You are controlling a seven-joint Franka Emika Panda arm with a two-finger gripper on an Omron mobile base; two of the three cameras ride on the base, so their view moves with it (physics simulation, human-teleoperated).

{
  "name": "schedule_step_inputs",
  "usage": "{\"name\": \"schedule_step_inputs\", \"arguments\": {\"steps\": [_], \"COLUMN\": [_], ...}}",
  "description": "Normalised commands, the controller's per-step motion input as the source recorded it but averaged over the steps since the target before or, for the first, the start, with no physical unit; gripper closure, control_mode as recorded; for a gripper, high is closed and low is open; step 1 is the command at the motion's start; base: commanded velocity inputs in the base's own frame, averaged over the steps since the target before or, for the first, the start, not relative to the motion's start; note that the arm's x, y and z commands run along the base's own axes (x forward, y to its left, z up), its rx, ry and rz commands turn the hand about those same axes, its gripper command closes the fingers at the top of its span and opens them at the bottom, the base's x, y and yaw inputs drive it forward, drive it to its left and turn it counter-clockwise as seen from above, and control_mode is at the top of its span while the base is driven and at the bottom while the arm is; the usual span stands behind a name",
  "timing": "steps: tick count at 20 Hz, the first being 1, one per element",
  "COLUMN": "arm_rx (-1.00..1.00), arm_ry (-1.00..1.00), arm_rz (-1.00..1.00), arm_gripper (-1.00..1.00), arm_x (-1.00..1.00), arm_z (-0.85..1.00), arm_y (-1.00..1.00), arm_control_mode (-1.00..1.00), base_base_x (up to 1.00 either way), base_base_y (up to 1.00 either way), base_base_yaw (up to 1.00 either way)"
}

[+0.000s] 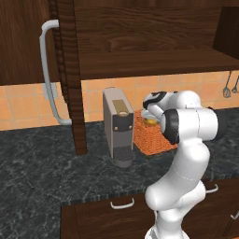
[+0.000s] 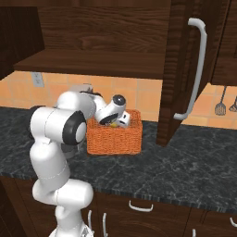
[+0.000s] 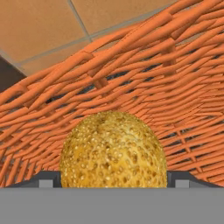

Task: Open the cabinet, pick up the bread from the cabinet and place it in the basket. Then move the basket to the dining counter.

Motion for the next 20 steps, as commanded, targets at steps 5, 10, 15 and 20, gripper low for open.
{"name": "schedule_step_inputs", "arguments": {"steps": [5,10,15,20], "arm_rx": [0.02,0.04,0.03,0.03], "arm_ry": [0.00,-0.03,-0.07,-0.08], "arm_rz": [0.01,0.00,0.00,0.00], "arm_gripper": [-1.00,-1.00,-1.00,-1.00], "arm_x": [0.05,0.12,0.02,-0.18], "arm_z": [0.00,0.00,0.02,0.13], "arm_y": [0.02,0.02,0.02,0.04], "arm_control_mode": [-1.00,-1.00,-1.00,-1.00], "base_base_x": [0.00,0.00,0.00,0.00], "base_base_y": [0.00,0.00,0.00,0.00], "base_base_yaw": [0.00,0.00,0.00,0.00]}}
